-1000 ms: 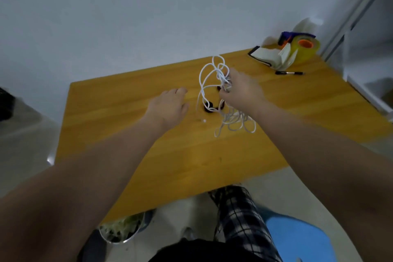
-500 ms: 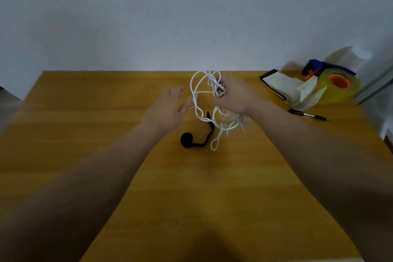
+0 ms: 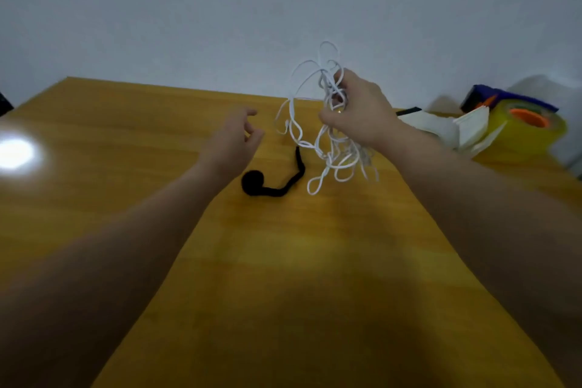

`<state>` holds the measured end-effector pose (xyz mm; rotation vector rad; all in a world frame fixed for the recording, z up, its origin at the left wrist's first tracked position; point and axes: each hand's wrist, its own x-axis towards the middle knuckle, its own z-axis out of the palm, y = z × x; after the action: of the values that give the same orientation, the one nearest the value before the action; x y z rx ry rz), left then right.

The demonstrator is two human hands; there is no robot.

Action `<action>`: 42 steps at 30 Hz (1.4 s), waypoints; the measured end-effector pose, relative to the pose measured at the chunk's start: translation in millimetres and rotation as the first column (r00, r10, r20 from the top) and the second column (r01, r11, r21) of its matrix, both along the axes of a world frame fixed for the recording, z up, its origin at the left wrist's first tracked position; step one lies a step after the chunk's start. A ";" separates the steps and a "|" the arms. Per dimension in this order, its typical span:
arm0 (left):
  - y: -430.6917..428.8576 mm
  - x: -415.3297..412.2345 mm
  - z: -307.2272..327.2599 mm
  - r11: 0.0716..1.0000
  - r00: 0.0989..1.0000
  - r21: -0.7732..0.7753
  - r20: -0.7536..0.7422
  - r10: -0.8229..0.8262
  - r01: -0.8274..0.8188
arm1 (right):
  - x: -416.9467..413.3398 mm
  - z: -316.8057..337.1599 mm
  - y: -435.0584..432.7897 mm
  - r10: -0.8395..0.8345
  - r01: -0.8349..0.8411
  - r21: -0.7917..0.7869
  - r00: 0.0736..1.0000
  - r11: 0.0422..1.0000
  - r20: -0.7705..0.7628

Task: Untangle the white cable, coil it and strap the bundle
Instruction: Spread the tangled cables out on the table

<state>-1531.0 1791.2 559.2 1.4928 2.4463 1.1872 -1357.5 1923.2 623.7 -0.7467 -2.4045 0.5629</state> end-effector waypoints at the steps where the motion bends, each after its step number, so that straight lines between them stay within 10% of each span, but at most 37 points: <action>1: -8.5 9.0 3.6 1.000 1.000 0.002 0.008 0.011 -0.011 | 8.5 5.9 -4.9 -0.002 0.002 0.004 0.999 1.000 -0.048; 17: -89.0 138.3 101.8 0.962 0.860 0.214 0.445 -0.251 0.170 | 89.7 102.6 -89.6 0.018 -0.062 -0.105 0.926 0.993 -0.377; 22: -76.3 135.2 96.0 0.919 0.655 0.358 0.657 -0.373 0.165 | 87.1 79.4 -91.5 0.048 -0.121 -0.177 0.929 0.977 -0.366; 34: -75.0 124.8 82.1 0.889 0.798 0.455 0.514 -0.315 0.057 | 104.3 33.8 -69.1 0.174 -0.372 -0.549 0.909 0.748 -0.380; 42: -100.7 76.5 67.0 0.884 0.724 0.425 0.670 -0.163 -0.194 | 140.1 10.8 -49.6 -0.366 0.024 -0.615 0.821 0.788 -0.437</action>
<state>-1454.5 1690.6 626.1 0.8070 1.7178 1.9975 -1217.4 1873.5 634.5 -0.9318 -1.5850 1.2738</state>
